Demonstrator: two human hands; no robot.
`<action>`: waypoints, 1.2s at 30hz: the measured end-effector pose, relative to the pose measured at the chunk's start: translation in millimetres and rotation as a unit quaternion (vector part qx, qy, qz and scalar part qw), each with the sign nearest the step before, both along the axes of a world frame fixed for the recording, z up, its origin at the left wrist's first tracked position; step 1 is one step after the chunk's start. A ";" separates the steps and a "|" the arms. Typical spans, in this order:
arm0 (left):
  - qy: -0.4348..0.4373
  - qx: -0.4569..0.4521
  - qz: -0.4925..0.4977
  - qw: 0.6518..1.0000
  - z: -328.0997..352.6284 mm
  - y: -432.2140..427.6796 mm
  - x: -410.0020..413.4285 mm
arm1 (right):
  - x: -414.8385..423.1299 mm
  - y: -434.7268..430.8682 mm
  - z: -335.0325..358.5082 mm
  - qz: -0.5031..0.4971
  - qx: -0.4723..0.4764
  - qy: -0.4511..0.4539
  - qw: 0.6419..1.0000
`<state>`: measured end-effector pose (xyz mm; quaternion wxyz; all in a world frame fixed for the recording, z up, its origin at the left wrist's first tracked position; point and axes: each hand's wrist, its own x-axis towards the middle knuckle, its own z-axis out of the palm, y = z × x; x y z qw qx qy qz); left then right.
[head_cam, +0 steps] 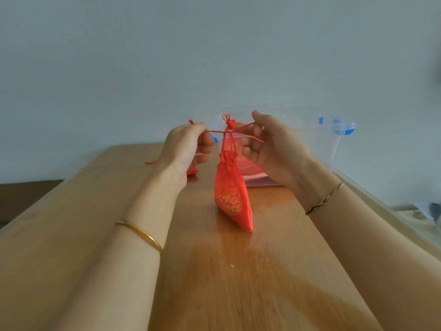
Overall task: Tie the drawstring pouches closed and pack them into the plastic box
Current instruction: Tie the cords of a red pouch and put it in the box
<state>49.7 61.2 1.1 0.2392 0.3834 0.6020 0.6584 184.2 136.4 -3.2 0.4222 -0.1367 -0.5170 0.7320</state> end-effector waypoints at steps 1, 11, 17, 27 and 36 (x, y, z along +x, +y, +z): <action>-0.017 0.000 -0.002 1.000 -0.5 0.6 -0.2 | -1.4 -1.2 -0.9 0.025 -0.023 0.024 0.999; -0.303 0.126 -0.072 0.942 -4.7 3.8 -5.3 | 2.9 9.2 -9.6 -0.007 -0.096 -0.016 0.995; -0.103 0.032 -0.082 0.991 -4.4 0.7 -2.0 | 3.7 11.0 -8.1 -0.034 -0.035 -0.050 0.998; 0.174 -0.046 -0.147 0.973 5.1 -10.1 11.5 | 4.3 -8.3 13.7 -0.031 0.117 -0.037 0.992; 0.120 -0.040 -0.157 0.979 4.1 -7.4 9.3 | 5.7 -8.4 10.0 -0.031 0.120 -0.184 0.975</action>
